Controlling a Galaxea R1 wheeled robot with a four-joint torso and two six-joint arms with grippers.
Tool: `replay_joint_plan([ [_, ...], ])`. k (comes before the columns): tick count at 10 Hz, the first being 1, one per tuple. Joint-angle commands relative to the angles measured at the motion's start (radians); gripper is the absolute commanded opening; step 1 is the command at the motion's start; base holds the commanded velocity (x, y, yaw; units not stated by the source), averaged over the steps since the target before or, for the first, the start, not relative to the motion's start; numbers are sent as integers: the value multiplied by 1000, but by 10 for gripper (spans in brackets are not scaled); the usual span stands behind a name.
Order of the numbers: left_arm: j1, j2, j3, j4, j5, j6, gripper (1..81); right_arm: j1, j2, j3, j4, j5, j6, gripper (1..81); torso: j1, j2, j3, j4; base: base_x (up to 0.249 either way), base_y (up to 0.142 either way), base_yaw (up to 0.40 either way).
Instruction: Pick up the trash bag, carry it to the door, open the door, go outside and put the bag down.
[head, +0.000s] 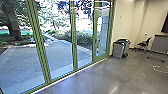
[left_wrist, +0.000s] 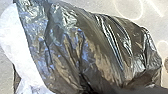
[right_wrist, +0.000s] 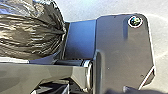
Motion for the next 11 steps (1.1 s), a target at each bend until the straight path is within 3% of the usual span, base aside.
replay_joint_plan([
  [1, -68, -1, -2, 5, 43, 6, 10, 44, 15, 4, -8, -65, -3, 811, 0, 0, 0, 0, 99, -92, 0],
  [11, -68, 0, -2, 5, 38, 6, 10, 54, 17, -14, -10, -79, -6, 811, 0, 0, 0, 0, 99, -97, 0],
])
